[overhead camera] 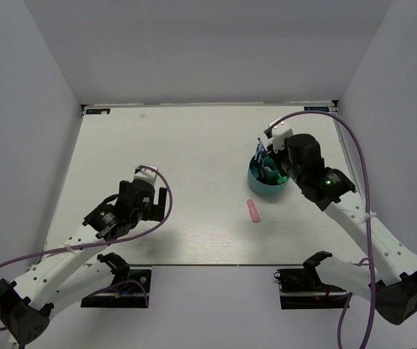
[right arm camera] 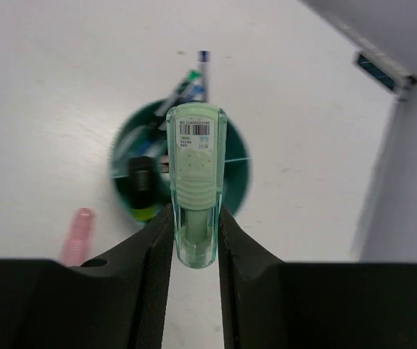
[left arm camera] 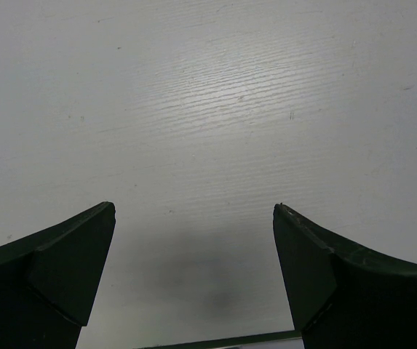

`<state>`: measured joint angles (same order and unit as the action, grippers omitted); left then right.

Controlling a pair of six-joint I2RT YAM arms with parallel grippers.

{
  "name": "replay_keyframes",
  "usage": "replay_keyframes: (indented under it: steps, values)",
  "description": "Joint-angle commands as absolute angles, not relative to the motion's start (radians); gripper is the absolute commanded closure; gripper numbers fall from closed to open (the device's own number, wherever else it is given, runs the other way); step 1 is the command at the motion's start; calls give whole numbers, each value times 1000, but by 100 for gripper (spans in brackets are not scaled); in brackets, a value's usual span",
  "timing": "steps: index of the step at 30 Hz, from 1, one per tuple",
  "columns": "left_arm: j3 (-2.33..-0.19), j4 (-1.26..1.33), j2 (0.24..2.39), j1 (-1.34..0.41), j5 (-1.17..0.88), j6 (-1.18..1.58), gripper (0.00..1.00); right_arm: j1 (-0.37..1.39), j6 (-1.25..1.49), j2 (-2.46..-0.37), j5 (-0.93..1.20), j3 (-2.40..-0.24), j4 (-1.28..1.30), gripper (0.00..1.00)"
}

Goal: Sort the stationery into containers
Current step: Place the pen in the storage box.

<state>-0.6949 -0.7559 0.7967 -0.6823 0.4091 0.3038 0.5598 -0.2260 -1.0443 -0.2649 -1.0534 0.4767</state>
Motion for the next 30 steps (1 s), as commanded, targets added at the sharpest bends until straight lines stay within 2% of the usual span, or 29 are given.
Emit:
replay_keyframes:
  steps: [1,6,12,20,30]
  values:
    - [-689,-744,795,-676,400,299,1,551,-434,-1026,-507,-1068,422,100]
    - [-689,-742,795,-676,388,299,1,526,-580,-1054,-566,-1054,462,100]
    - [-690,-739,804,-676,367,298,1,488,-716,-1193,-480,-1187,733,100]
    - [-692,-736,799,-677,362,296,1,465,-865,-1365,-394,-1346,925,100]
    - [-690,-741,796,-676,350,298,1,426,-1012,-1545,-399,-1463,1049,100]
